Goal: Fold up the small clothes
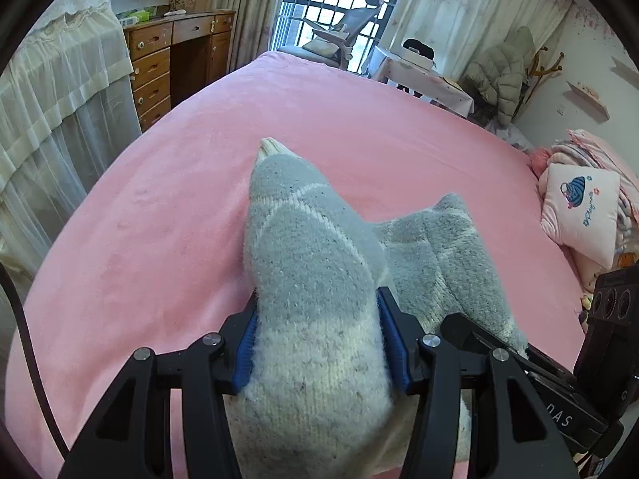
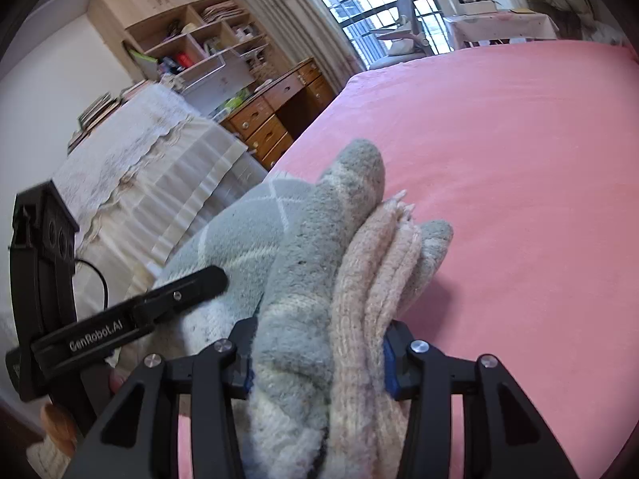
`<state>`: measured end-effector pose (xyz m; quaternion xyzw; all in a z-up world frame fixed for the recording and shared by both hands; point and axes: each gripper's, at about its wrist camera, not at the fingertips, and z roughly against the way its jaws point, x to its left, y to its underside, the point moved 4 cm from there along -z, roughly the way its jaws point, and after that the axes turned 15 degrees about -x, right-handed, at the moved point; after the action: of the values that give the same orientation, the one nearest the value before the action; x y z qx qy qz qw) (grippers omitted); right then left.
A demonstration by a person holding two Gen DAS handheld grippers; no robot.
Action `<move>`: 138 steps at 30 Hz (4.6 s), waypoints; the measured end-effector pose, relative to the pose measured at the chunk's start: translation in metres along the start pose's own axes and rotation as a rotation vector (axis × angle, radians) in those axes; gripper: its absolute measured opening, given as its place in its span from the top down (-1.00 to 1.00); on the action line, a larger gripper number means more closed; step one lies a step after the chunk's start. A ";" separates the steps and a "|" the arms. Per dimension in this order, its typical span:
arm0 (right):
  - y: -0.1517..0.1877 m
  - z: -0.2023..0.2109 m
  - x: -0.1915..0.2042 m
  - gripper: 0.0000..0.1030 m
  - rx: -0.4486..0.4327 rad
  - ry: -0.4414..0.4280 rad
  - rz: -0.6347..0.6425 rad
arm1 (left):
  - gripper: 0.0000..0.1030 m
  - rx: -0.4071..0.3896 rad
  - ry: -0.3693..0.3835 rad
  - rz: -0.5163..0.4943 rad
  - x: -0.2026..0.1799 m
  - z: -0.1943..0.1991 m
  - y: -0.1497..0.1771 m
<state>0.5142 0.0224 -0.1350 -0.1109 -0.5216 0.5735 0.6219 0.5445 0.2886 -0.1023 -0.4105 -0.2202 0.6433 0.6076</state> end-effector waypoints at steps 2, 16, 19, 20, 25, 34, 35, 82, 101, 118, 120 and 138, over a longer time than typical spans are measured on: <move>0.004 -0.014 -0.008 0.12 -0.011 0.017 -0.023 | 0.00 0.015 0.011 0.027 0.002 -0.025 0.007; 0.073 -0.040 -0.056 0.07 0.141 0.091 -0.088 | -0.35 0.121 -0.005 0.139 0.056 -0.091 0.077; 0.072 -0.037 -0.050 0.12 0.130 0.087 -0.077 | -0.29 0.100 -0.028 0.109 0.041 -0.085 0.082; 0.071 -0.034 -0.046 0.15 0.120 0.080 -0.065 | -0.24 0.085 -0.029 0.089 0.033 -0.080 0.081; 0.061 -0.006 -0.043 0.24 0.059 0.044 -0.088 | -0.09 0.054 0.024 0.063 0.011 -0.058 0.071; 0.069 0.001 -0.051 0.24 0.090 0.086 -0.067 | -0.37 0.120 -0.061 -0.037 0.007 -0.069 0.089; 0.071 -0.001 -0.053 0.21 0.101 0.091 -0.064 | -0.59 0.131 -0.084 -0.055 0.010 -0.072 0.094; 0.082 0.430 0.017 -0.62 -0.124 0.544 0.266 | -0.97 0.010 -0.023 -0.208 -0.203 0.305 0.168; 0.107 0.497 0.016 -0.64 -0.162 0.607 0.233 | -0.97 -0.029 0.014 -0.279 -0.266 0.366 0.212; 0.102 0.500 0.005 -0.64 -0.175 0.643 0.226 | -0.98 -0.024 0.022 -0.273 -0.270 0.360 0.209; 0.101 0.501 0.004 -0.64 -0.176 0.650 0.226 | -0.97 -0.023 0.026 -0.274 -0.272 0.359 0.208; 0.095 0.517 -0.013 -0.64 -0.186 0.678 0.229 | -0.98 -0.020 0.027 -0.283 -0.291 0.356 0.215</move>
<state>0.0590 -0.1964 0.0111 -0.4083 -0.3199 0.5204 0.6784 0.1102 0.0493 0.0067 -0.3902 -0.2741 0.5434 0.6909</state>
